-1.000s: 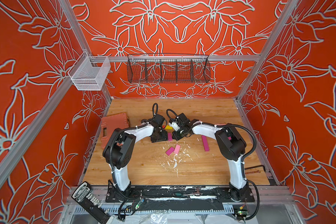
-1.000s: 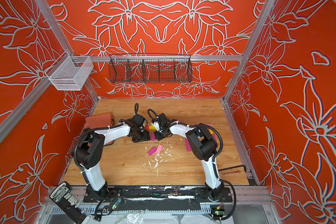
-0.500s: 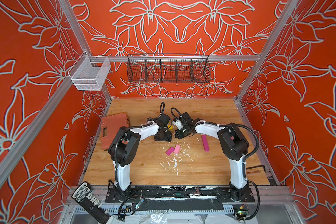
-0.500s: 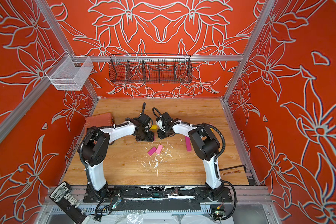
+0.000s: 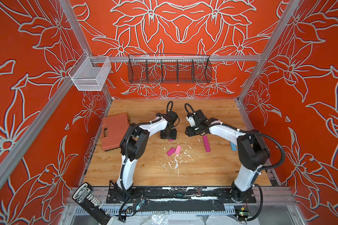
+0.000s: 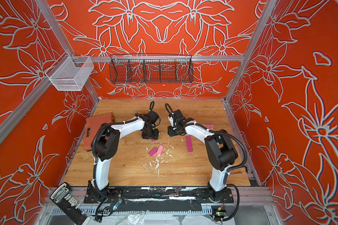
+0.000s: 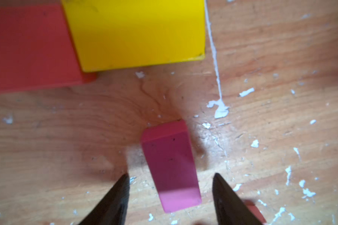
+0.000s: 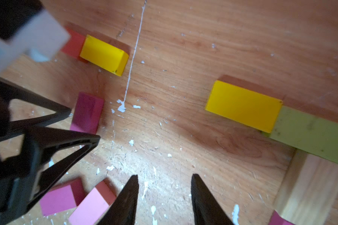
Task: Assemble the number 7 with building blocks
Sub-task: Assemble the building block at the center of the board.
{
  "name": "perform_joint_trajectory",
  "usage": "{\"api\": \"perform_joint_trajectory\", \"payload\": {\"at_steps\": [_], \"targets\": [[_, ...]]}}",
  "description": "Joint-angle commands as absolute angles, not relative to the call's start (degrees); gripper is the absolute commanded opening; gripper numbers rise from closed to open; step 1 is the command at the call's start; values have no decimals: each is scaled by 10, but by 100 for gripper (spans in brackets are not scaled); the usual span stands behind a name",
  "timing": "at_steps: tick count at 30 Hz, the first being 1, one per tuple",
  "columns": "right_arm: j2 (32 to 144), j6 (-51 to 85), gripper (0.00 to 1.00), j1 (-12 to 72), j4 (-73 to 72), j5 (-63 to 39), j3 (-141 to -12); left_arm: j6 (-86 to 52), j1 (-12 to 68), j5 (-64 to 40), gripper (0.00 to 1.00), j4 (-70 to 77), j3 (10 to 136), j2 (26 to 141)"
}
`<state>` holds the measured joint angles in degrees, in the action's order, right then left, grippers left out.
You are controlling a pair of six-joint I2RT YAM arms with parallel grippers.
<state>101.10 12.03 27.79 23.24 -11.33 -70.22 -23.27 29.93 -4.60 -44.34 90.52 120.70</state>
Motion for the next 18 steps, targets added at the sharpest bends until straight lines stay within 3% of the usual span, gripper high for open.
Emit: {"api": "perform_joint_trajectory", "payload": {"at_steps": [1, 5, 12, 18], "targets": [[964, 116, 48, 275, 244, -101, -683, -255, 305, -38, 55, -488, 923, 1233], [921, 108, 48, 273, 251, -94, -665, -256, 311, -33, 39, -506, 953, 1252], [872, 99, 50, 272, 250, -91, -637, -261, 315, -27, 23, -521, 984, 1270], [860, 99, 50, 271, 246, -92, -621, -262, 315, -29, 20, -524, 1000, 1277]]}}
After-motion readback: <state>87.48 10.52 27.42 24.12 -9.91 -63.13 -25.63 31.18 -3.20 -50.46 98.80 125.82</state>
